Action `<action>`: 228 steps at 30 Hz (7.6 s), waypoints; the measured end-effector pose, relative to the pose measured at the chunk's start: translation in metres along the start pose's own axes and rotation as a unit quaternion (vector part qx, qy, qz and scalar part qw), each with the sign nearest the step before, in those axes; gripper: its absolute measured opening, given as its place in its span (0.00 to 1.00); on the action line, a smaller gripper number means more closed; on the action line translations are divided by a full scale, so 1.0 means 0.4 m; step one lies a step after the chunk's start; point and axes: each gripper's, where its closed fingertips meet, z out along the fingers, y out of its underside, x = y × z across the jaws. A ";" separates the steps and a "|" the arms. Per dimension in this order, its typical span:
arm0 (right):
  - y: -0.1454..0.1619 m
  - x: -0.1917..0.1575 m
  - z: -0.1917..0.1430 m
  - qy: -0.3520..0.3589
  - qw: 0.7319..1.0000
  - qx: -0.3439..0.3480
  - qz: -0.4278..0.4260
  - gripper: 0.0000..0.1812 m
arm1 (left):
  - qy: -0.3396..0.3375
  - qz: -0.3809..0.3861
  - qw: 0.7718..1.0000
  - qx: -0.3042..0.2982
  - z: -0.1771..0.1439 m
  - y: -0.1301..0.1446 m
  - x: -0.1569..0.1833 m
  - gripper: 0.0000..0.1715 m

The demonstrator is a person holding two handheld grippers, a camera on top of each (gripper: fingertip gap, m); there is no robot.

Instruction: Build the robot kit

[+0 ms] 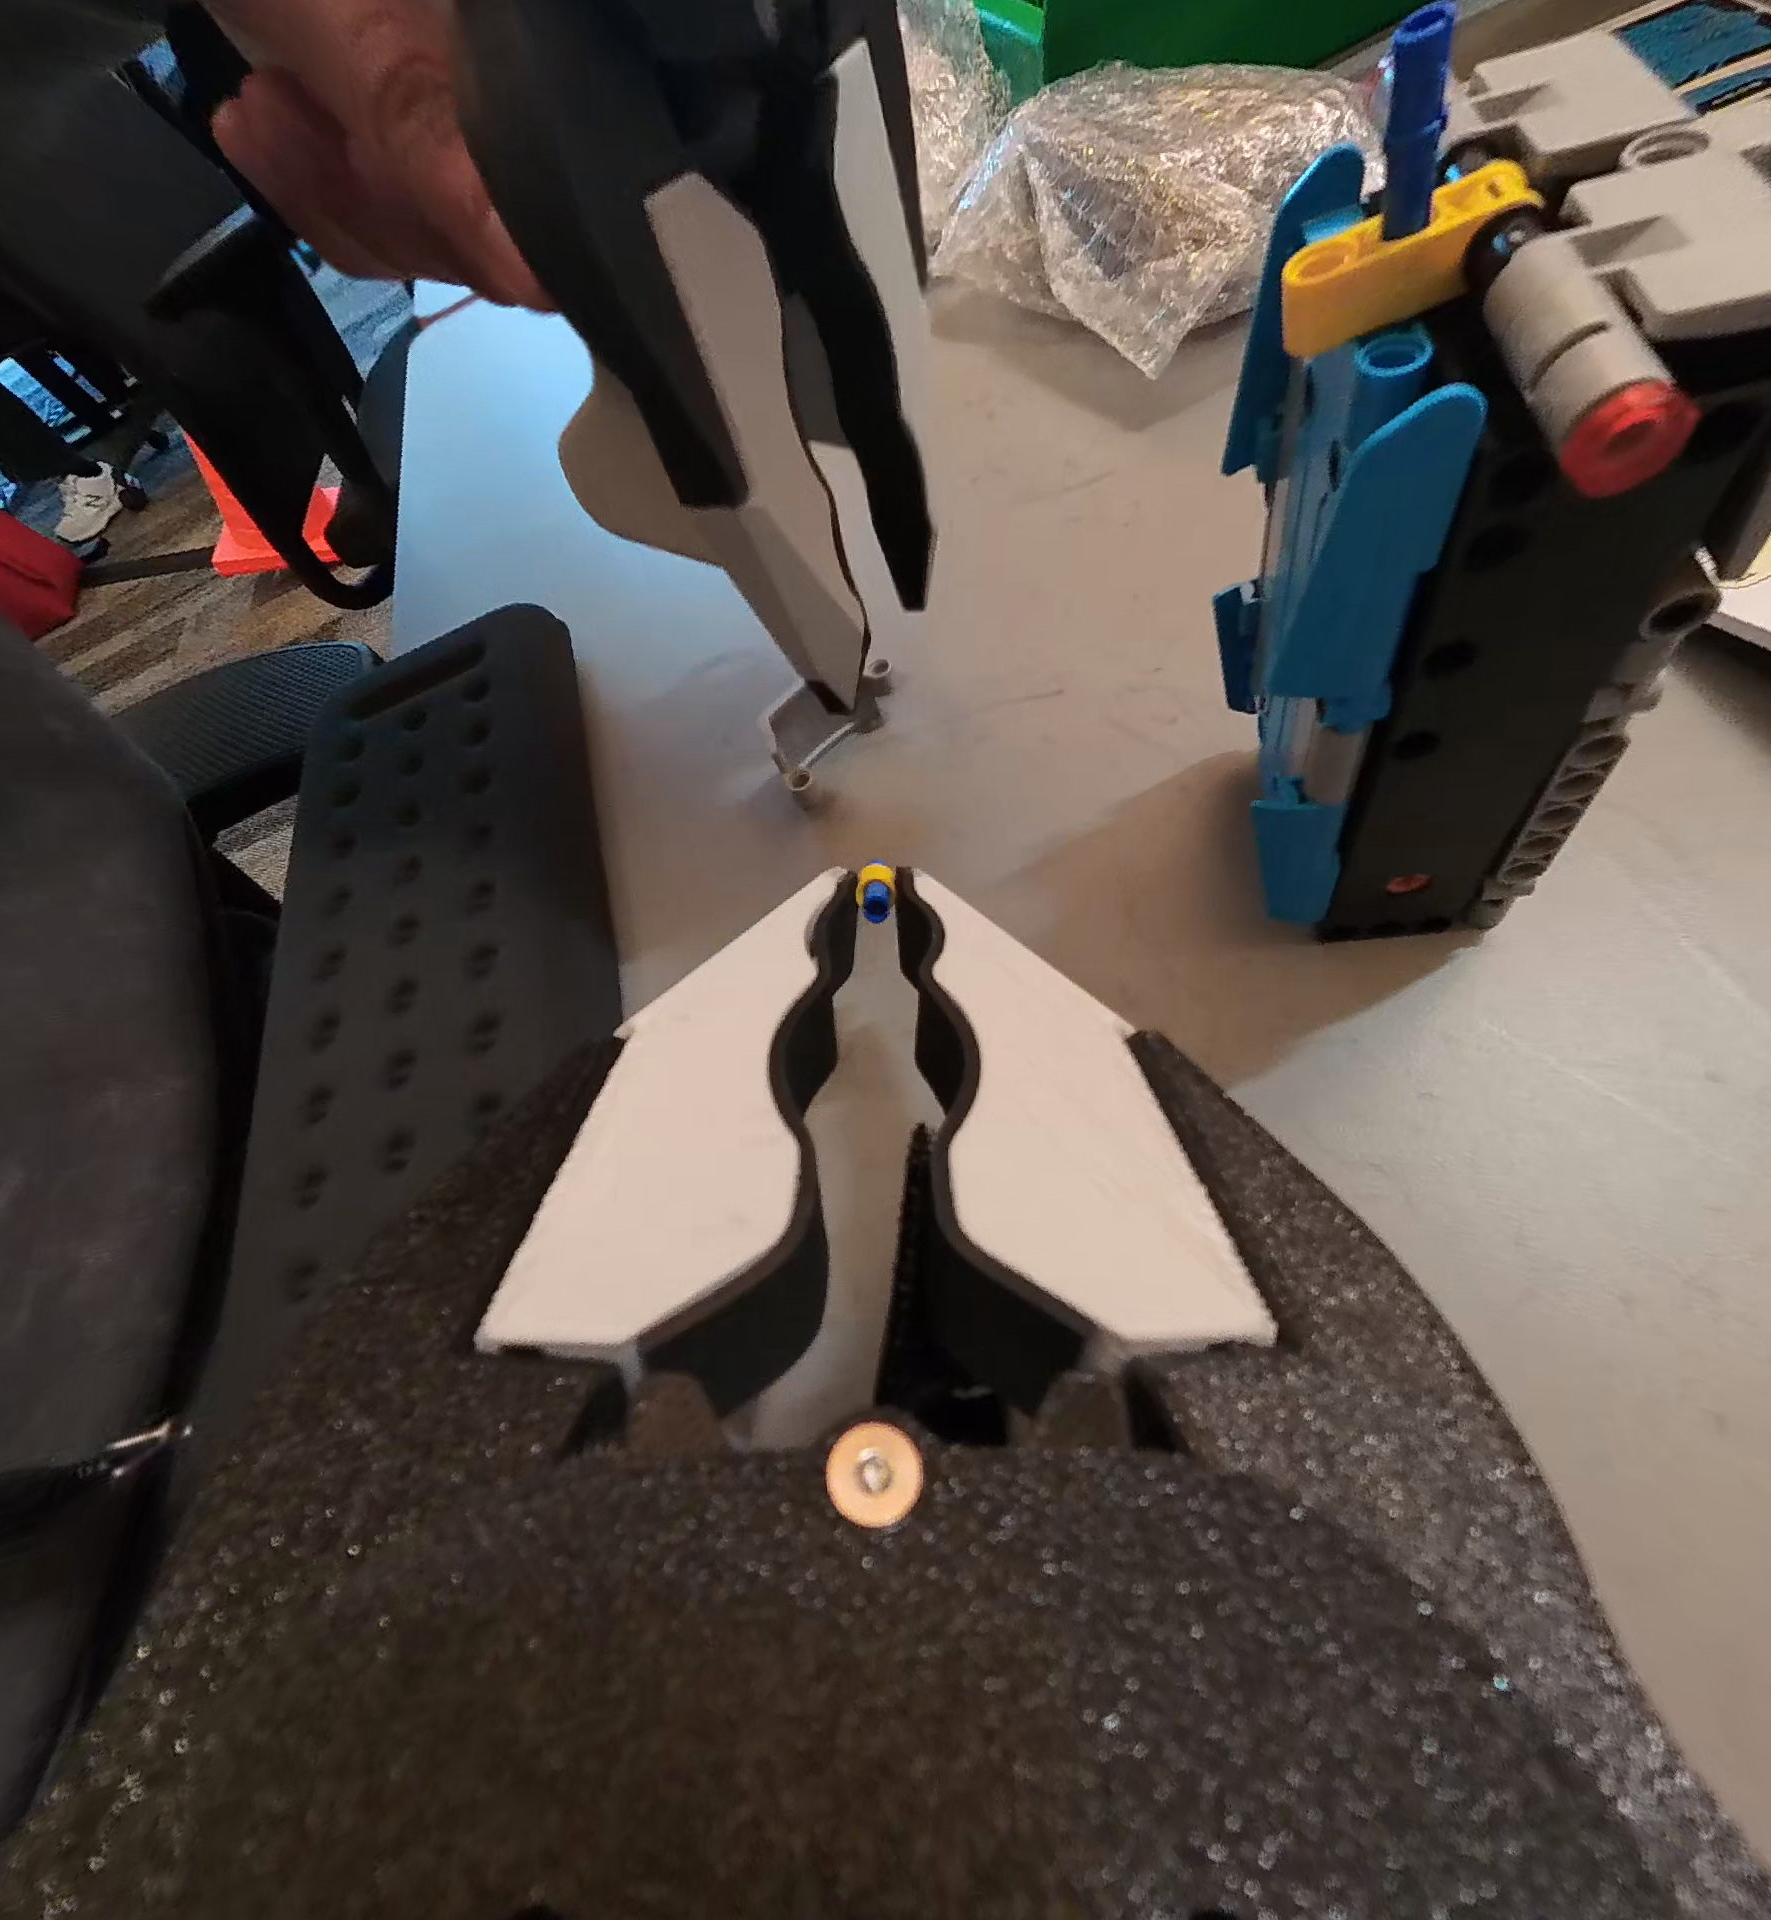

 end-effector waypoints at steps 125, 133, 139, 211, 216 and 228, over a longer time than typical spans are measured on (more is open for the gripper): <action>-0.074 0.016 -0.082 -0.107 0.973 0.134 0.154 0.04 | 0.226 0.446 0.823 0.271 0.058 -0.076 0.197 0.14; -0.001 0.028 -0.037 -0.070 0.986 0.036 0.145 0.04 | 0.196 0.461 0.818 0.284 0.064 -0.075 0.195 0.04; 0.072 0.038 0.020 -0.055 0.979 -0.067 0.186 0.04 | 0.199 0.433 0.832 0.282 0.064 -0.069 0.183 0.04; -0.038 0.053 -0.056 0.050 0.996 0.069 0.030 0.04 | 0.176 0.250 0.844 0.442 -0.184 0.115 0.252 0.19; -0.040 0.039 -0.044 0.057 0.997 0.060 0.002 0.04 | 0.069 0.201 0.881 0.423 -0.072 0.238 0.404 0.25; -0.049 0.037 -0.076 0.093 0.992 0.083 -0.016 0.04 | -0.068 0.070 0.869 0.485 -0.002 0.198 0.427 0.27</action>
